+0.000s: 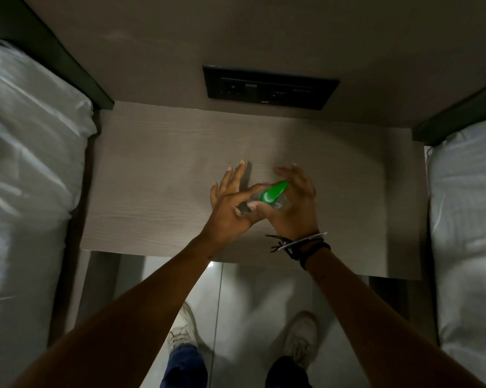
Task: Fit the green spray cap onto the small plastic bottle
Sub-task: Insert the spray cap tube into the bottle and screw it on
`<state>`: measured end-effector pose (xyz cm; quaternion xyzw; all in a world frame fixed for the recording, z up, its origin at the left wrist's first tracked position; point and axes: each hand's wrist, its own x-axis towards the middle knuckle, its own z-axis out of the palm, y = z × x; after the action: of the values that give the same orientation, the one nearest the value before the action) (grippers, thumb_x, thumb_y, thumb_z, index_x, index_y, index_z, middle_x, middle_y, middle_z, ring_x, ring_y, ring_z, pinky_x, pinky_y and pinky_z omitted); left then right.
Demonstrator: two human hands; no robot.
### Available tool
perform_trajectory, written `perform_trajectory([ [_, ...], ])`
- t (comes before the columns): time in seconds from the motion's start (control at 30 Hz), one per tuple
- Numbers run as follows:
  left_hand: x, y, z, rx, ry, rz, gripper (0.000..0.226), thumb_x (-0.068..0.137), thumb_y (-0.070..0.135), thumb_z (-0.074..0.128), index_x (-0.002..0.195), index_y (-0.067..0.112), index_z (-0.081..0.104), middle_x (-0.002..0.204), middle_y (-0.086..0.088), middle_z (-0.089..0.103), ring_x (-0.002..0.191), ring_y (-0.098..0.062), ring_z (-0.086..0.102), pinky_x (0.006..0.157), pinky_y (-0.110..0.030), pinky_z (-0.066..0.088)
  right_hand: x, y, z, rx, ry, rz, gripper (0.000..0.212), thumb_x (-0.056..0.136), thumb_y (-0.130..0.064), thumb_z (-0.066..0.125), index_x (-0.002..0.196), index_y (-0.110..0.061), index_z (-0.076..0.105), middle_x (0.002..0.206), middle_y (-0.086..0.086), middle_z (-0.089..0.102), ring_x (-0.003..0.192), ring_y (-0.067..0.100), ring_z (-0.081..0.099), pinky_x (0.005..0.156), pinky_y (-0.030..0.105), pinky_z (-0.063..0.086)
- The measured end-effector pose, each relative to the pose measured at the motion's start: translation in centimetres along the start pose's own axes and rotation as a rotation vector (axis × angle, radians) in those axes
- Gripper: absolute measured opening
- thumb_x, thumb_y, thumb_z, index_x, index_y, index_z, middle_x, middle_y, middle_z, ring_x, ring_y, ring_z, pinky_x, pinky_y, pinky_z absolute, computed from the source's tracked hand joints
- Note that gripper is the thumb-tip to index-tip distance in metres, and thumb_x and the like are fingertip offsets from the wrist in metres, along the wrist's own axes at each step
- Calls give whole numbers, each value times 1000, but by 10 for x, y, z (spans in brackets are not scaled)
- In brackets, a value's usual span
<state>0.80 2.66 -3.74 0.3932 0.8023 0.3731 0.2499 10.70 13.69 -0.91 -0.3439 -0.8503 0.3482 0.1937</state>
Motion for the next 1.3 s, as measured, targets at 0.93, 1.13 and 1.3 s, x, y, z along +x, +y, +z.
perform_trajectory([
  [0.93,3,-4,1,-53,-34,-31,50,78,54,64,124,52,43,160,9,7,145,-12,-7,113,-51,-8,-2,-1,-6,-58,-34,-76,27,65,-15,85,89,-12,74,126,4,64,133,33,41,101,56,33],
  [1.13,3,-3,0,-56,-32,-24,48,79,54,63,123,50,44,159,9,7,146,-15,-5,113,-52,-8,-3,0,-6,-67,10,-96,31,63,-25,83,90,-13,74,115,2,70,128,32,47,94,57,36],
  [1.3,1,-3,3,-69,-19,-28,49,78,54,62,123,50,43,159,8,8,147,-17,-4,113,-52,-7,-5,-2,-12,-167,-27,-99,33,63,-29,82,90,-14,73,111,4,68,122,33,52,91,58,38],
])
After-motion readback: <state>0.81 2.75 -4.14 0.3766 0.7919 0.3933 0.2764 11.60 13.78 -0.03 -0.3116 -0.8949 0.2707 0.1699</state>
